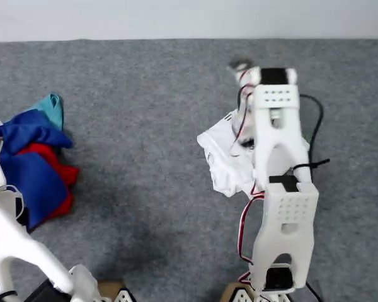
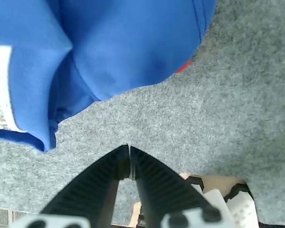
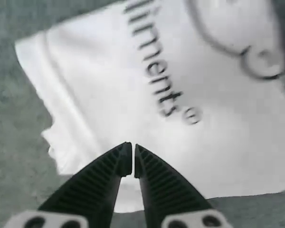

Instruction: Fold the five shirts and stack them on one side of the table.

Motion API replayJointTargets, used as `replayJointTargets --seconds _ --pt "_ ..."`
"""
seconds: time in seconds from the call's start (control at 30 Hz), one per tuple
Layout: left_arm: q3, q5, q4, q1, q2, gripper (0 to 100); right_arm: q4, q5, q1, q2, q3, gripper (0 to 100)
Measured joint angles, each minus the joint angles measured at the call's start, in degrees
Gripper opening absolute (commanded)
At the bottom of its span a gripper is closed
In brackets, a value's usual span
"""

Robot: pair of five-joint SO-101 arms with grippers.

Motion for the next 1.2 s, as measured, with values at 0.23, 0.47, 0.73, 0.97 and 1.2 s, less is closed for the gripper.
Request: replayJointTargets --seconds 0.23,0.47,0.73,0.97,1.2 --pt "0.00 0.00 0.00 0.00 0.00 1 -3.69 -4.84 -3.78 1.58 7.03 0.9" --pt "0.00 0.00 0.00 0.00 0.00 1 -2.55 -7.74 -8.97 5.19 7.03 0.9" --pt "0.00 0.00 0.00 0.00 0.00 1 -0.18 -7.82 -11.25 0.88 7.12 0.9" --pt "0.00 0.00 0.00 0.00 0.00 1 -0.18 -10.11 -9.67 -10.02 7.12 1.2" --pt "0.00 0.00 0.00 0.00 0.00 1 -0.18 -25.49 -5.10 -11.69 7.12 1.0"
